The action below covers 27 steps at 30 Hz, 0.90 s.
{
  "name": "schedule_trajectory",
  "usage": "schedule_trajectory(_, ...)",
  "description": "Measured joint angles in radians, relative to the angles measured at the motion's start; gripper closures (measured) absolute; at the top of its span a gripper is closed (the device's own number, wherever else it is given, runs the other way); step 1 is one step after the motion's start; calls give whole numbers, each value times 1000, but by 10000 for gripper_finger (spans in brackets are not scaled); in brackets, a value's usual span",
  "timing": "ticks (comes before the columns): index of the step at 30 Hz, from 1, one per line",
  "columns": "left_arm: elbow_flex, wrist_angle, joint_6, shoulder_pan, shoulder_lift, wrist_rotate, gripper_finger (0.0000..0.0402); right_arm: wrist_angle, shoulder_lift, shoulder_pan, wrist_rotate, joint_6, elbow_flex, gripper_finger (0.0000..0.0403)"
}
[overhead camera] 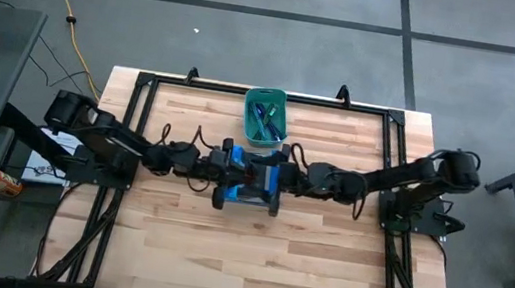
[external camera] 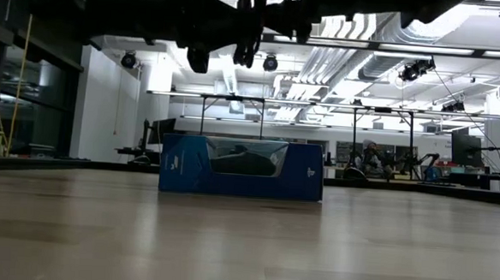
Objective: Pick and place USB-C Cables
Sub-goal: Put the black charger cable into the light blue bin
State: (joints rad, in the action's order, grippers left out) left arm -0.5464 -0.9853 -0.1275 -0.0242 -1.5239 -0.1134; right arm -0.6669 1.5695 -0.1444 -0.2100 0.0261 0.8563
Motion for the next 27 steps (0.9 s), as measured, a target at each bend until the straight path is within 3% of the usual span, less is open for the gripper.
schedule_trajectory(8, -23, -3, 0, 7, -25, 17, 390, 14, 10, 0, -7, -17, 28, 71)
schedule_trajectory(14, -23, -5, 0, 6, -25, 16, 390, 46, 10, 0, -31, -49, 28, 104)
schedule_trajectory(18, -23, -4, 0, 6, -25, 16, 389, 40, 10, 0, -35, -56, 28, 172)
schedule_trajectory(25, -23, 1, -1, 6, -25, 10, 379, 38, 10, 0, -52, -74, 28, 350)
schedule_trajectory(27, -23, 1, 8, 5, -25, 9, 367, 37, 10, 0, -53, -76, 28, 374)
